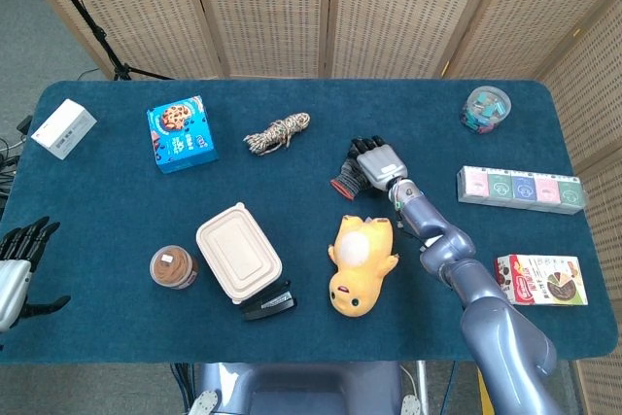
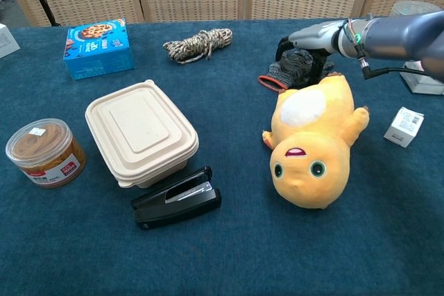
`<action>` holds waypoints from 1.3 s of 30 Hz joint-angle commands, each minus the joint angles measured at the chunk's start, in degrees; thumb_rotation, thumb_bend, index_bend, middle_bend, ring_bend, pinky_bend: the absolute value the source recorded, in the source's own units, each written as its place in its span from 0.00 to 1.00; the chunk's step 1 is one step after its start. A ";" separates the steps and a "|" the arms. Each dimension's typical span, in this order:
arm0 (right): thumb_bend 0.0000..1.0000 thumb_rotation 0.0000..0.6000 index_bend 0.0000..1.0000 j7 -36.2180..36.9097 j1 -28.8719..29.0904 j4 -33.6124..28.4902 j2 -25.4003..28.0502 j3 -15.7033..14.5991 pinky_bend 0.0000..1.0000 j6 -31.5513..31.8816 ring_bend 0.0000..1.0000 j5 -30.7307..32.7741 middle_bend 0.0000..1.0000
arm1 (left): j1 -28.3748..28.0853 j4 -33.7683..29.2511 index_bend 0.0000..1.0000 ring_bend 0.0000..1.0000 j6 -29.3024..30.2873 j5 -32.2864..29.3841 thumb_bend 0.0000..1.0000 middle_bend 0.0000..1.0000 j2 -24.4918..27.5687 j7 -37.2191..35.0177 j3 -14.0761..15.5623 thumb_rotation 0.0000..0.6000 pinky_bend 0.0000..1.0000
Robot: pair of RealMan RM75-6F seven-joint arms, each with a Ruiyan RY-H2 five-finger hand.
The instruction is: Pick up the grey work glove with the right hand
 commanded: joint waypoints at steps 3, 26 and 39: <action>0.48 1.00 0.24 2.12 -0.13 2.57 -1.55 -0.58 0.08 -0.51 0.02 -0.20 0.08 | -0.16 -0.06 0.00 0.00 -0.28 -0.12 0.00 0.00 0.01 -0.05 -0.01 1.00 0.00; 0.63 1.00 0.57 11.70 -4.57 3.14 -1.09 3.07 0.56 14.02 0.52 2.68 0.58 | -4.52 1.28 0.00 0.00 -4.84 3.29 0.00 0.00 1.00 -4.84 -0.55 1.00 0.00; 0.64 1.00 0.57 -8.89 -10.69 -21.28 6.41 6.33 0.56 32.74 0.52 4.24 0.58 | -19.00 2.81 0.00 0.00 -16.02 15.94 0.00 0.00 5.24 -23.70 -0.93 1.00 0.00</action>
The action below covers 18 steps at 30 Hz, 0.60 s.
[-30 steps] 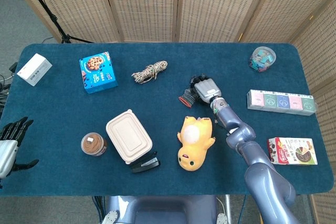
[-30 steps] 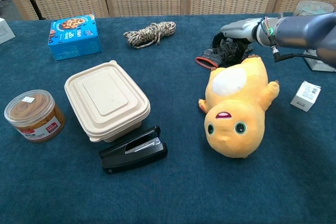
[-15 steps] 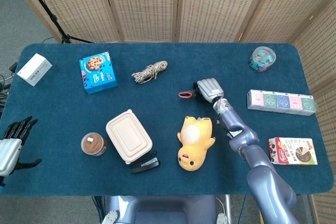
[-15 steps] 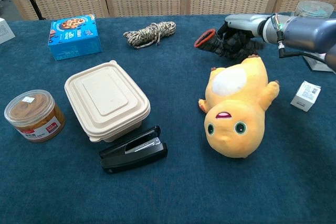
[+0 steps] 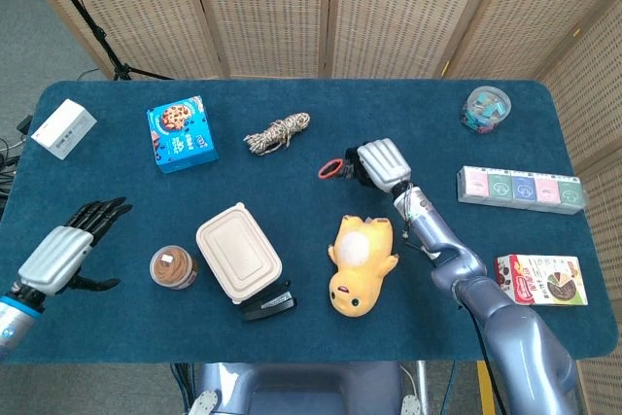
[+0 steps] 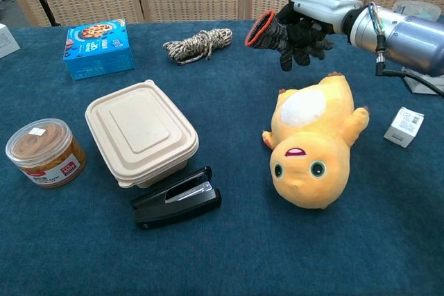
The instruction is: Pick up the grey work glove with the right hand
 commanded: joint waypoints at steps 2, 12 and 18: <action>0.64 1.00 0.57 -15.65 -3.74 -15.69 4.48 2.71 0.56 7.40 0.52 2.23 0.58 | -6.21 0.50 0.00 0.00 -3.72 5.38 0.00 0.00 1.34 -8.98 0.14 1.00 0.00; 0.65 1.00 0.55 -43.62 -6.35 -29.95 2.26 8.47 0.56 14.52 0.52 9.74 0.57 | -14.79 -0.59 0.00 0.00 -8.00 9.56 0.00 0.00 1.13 -22.49 2.24 1.00 0.00; 0.65 1.00 0.55 -47.21 -6.09 -32.45 1.72 10.04 0.56 14.56 0.52 11.31 0.57 | -19.21 -1.16 0.00 0.00 -9.37 10.71 0.00 0.00 0.61 -31.14 3.36 1.00 0.00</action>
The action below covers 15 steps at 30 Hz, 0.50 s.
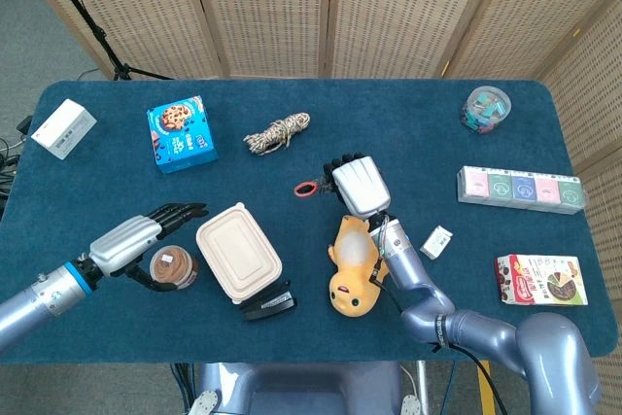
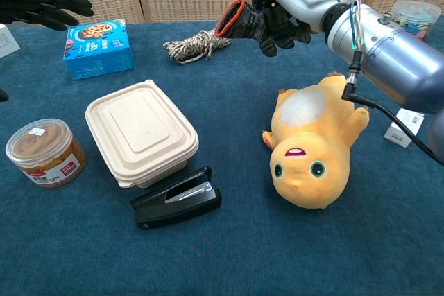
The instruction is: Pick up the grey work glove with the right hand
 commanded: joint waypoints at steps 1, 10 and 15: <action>0.65 1.00 0.55 -1.69 -0.22 -1.46 -0.48 1.24 0.56 0.55 0.52 1.15 0.57 | -2.96 -0.24 0.00 0.00 -0.78 0.95 0.00 0.00 -0.59 -5.30 0.93 1.00 0.00; 0.65 1.00 0.54 -2.65 -0.79 -4.93 -1.16 2.54 0.56 0.40 0.52 3.37 0.57 | -7.59 2.51 0.00 0.00 0.86 1.40 0.01 0.00 -5.75 -16.13 1.58 1.00 0.00; 0.65 1.00 0.54 -2.74 -1.15 -5.95 -1.58 2.46 0.56 0.84 0.52 3.36 0.57 | -9.49 4.08 0.00 0.00 -1.22 -1.22 0.01 0.00 -8.20 -16.06 1.20 1.00 0.00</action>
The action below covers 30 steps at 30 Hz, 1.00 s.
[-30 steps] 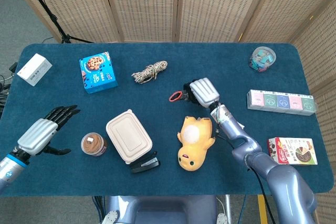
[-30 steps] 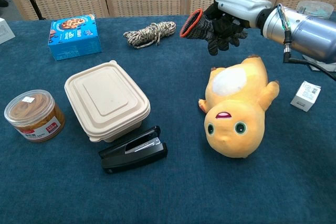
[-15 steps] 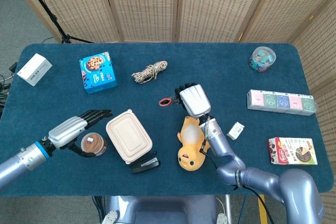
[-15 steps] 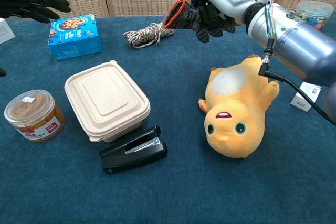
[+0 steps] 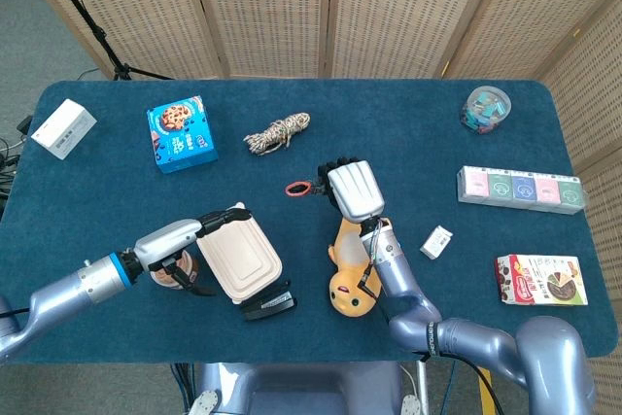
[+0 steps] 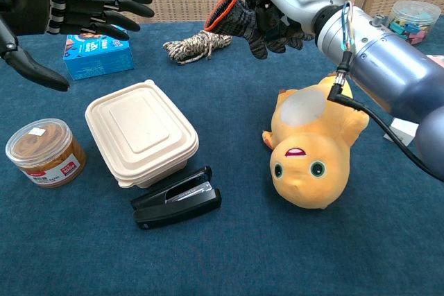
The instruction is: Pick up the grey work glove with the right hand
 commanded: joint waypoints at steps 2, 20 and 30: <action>0.65 1.00 0.54 0.13 -0.28 -0.77 -0.45 -0.13 0.56 0.40 0.52 -0.19 0.57 | -1.56 1.03 0.00 0.00 -1.72 -2.98 0.01 0.00 -2.12 1.21 -0.74 1.00 0.00; 0.65 1.00 0.54 1.12 -0.33 -1.21 -1.83 -0.89 0.56 1.09 0.52 -2.89 0.57 | -5.45 2.64 0.00 0.00 -4.25 -7.00 0.01 0.00 -7.35 1.81 -0.94 1.00 0.00; 0.65 1.00 0.54 1.41 -0.60 -2.84 -0.89 -0.55 0.56 1.35 0.52 -3.55 0.58 | -6.62 2.98 0.00 0.00 -5.39 -9.34 0.01 0.00 -9.02 3.80 -1.36 1.00 0.00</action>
